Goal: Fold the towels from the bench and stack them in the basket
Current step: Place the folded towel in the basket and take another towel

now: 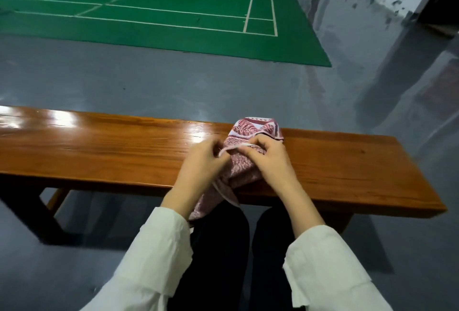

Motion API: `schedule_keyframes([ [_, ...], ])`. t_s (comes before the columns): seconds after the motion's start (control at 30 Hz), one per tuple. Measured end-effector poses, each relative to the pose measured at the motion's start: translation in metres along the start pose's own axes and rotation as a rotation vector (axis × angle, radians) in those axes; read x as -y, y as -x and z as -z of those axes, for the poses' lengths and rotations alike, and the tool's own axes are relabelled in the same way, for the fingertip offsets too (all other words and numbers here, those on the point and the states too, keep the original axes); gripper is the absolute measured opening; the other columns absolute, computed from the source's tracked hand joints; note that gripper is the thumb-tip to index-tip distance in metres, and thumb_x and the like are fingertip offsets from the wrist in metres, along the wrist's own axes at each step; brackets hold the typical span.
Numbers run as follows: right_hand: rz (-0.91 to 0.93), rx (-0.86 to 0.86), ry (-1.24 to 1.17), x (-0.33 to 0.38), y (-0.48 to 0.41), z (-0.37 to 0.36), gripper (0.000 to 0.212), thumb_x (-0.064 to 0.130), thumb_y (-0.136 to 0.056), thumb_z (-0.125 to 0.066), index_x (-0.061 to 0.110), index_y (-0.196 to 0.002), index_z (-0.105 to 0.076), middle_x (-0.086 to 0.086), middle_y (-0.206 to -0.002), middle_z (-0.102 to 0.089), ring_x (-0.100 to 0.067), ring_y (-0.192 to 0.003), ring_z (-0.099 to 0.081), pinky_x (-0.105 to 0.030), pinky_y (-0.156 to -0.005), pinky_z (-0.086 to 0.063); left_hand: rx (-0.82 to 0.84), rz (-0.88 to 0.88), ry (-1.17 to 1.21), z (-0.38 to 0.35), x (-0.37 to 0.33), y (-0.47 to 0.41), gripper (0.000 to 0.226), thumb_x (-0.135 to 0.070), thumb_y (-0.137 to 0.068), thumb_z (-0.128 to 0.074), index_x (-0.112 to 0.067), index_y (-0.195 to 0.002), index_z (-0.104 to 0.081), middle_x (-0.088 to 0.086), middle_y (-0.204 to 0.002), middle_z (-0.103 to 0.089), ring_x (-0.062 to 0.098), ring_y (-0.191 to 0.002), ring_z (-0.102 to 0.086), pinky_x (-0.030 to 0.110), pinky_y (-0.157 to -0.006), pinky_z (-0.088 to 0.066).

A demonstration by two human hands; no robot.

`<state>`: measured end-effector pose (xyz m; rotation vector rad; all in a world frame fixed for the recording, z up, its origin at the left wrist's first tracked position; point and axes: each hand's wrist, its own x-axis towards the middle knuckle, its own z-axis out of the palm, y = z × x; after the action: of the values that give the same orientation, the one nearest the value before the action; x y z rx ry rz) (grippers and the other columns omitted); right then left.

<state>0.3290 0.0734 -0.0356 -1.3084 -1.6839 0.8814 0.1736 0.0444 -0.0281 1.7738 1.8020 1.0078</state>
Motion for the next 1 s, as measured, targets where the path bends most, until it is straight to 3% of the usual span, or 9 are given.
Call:
schedule_keyframes([
  [0.1,0.015,-0.135,-0.015,0.006,0.003,-0.003,0.018,0.027,-0.084,-0.071,0.016,-0.072,-0.065,0.001,-0.068,-0.064,-0.02,-0.066,-0.056,-0.036,-0.067,-0.046,-0.114,0.019,-0.066,0.012,0.006,-0.006,0.002,-0.012,-0.078,-0.063,-0.013,-0.077,-0.063,-0.002,-0.071,-0.063,0.016,-0.069,-0.056,0.024,-0.06,-0.035],
  [0.23,0.025,-0.253,0.07,0.011,0.008,-0.005,0.025,0.033,-0.087,-0.067,0.02,-0.066,-0.061,0.002,-0.059,-0.059,-0.015,-0.056,-0.051,-0.038,-0.059,-0.044,-0.158,0.015,-0.133,0.011,0.004,-0.005,0.006,-0.018,-0.083,-0.061,-0.015,-0.077,-0.061,-0.003,-0.072,-0.062,0.015,-0.069,-0.057,0.025,-0.06,-0.034],
  [0.37,0.084,-0.418,0.049,0.02,0.005,0.004,0.024,0.026,-0.085,-0.069,0.027,-0.066,-0.056,0.01,-0.061,-0.058,-0.01,-0.06,-0.052,-0.027,-0.06,-0.04,-0.182,0.024,0.139,0.013,-0.01,-0.012,0.011,-0.02,-0.092,-0.056,-0.014,-0.085,-0.062,-0.005,-0.076,-0.063,0.007,-0.069,-0.055,0.016,-0.061,-0.038],
  [0.43,0.1,-0.339,-0.042,0.025,-0.001,0.012,0.02,0.021,-0.079,-0.071,0.029,-0.07,-0.056,0.015,-0.066,-0.059,0.0,-0.066,-0.054,-0.019,-0.066,-0.041,-0.071,-0.017,0.348,0.021,-0.02,-0.017,0.012,-0.018,-0.095,-0.053,-0.014,-0.086,-0.061,-0.007,-0.074,-0.06,0.004,-0.067,-0.052,0.019,-0.064,-0.04],
  [0.53,0.107,0.003,-0.223,0.035,-0.007,0.011,0.025,0.011,-0.072,-0.064,0.02,-0.095,-0.061,0.003,-0.091,-0.067,-0.002,-0.082,-0.062,-0.014,-0.077,-0.046,0.187,-0.08,0.533,0.032,-0.032,-0.018,0.015,-0.012,-0.095,-0.054,-0.017,-0.086,-0.065,-0.007,-0.078,-0.064,0.004,-0.076,-0.057,0.019,-0.072,-0.044],
  [0.63,0.083,0.121,-0.264,0.042,-0.006,0.005,0.026,-0.003,-0.079,-0.063,0.016,-0.098,-0.063,-0.013,-0.091,-0.068,-0.011,-0.081,-0.061,-0.02,-0.074,-0.048,0.159,-0.063,0.476,0.035,-0.03,-0.021,0.015,-0.011,-0.09,-0.06,-0.022,-0.08,-0.065,-0.006,-0.075,-0.065,0.004,-0.072,-0.057,0.02,-0.07,-0.044],
  [0.8,0.02,-0.014,-0.253,0.025,-0.004,0.017,0.009,-0.002,-0.085,-0.065,0.006,-0.084,-0.068,-0.001,-0.071,-0.062,0.003,-0.059,-0.051,-0.012,-0.061,-0.039,0.104,-0.049,0.353,0.052,0.003,-0.021,0.012,-0.015,-0.079,-0.077,-0.015,-0.082,-0.065,-0.005,-0.067,-0.061,0.001,-0.061,-0.048,0.017,-0.059,-0.038],
  [0.9,-0.02,-0.145,-0.227,0.005,-0.003,0.031,0.009,0.002,-0.084,-0.067,0.011,-0.083,-0.07,0.008,-0.077,-0.065,0.01,-0.065,-0.056,-0.009,-0.069,-0.042,0.132,-0.07,0.195,0.061,0.03,-0.018,0.021,-0.018,-0.075,-0.08,-0.019,-0.067,-0.061,-0.019,-0.054,-0.053,-0.004,-0.054,-0.043,0.015,-0.055,-0.033],
  [1.0,-0.075,-0.218,-0.134,-0.015,-0.004,0.036,0.017,0.005,-0.085,-0.067,0.019,-0.076,-0.066,-0.001,-0.085,-0.066,-0.002,-0.077,-0.058,-0.016,-0.073,-0.043,0.15,-0.046,0.165,0.07,0.052,-0.014,0.037,-0.045,-0.061,-0.077,-0.012,-0.069,-0.062,-0.013,-0.06,-0.05,0.0,-0.058,-0.042,0.02,-0.056,-0.033],
])
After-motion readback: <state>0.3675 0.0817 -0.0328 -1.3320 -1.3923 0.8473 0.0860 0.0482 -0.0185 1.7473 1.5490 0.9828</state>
